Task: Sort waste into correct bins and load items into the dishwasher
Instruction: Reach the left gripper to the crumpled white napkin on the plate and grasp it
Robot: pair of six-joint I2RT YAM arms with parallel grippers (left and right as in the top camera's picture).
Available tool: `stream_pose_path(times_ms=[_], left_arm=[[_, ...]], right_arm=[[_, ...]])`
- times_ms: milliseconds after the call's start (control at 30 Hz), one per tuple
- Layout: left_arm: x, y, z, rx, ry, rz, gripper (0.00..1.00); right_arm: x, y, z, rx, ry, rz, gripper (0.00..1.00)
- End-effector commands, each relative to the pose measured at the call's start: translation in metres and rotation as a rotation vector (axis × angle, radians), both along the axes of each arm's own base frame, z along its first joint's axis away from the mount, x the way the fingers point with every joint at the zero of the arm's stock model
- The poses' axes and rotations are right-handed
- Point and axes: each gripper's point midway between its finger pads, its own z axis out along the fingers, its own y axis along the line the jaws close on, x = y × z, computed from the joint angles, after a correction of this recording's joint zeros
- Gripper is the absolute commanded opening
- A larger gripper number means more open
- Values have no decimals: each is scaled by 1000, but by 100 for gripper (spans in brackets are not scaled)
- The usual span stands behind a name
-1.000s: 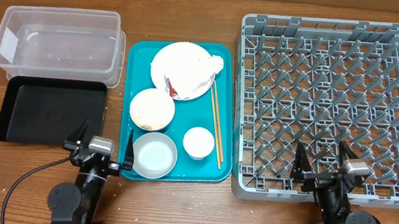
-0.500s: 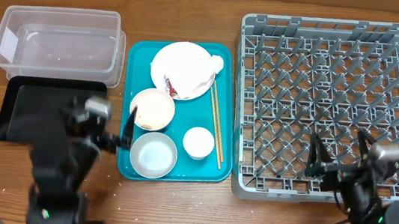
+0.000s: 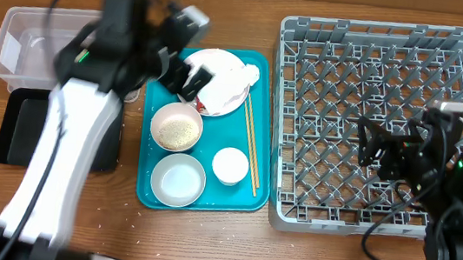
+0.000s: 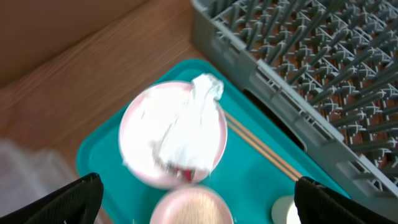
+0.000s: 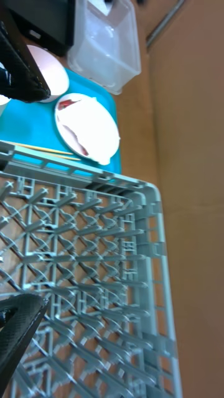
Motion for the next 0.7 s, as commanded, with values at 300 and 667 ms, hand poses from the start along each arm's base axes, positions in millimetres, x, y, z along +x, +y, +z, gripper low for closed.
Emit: stream_pose_path(times_ms=[300, 667], left_arm=[[99, -47, -127, 198, 31, -46, 100], [93, -35, -226, 306, 215, -52, 96]], right_arm=[[11, 4, -31, 21, 143, 24, 100], [15, 4, -43, 23, 194, 24, 100]])
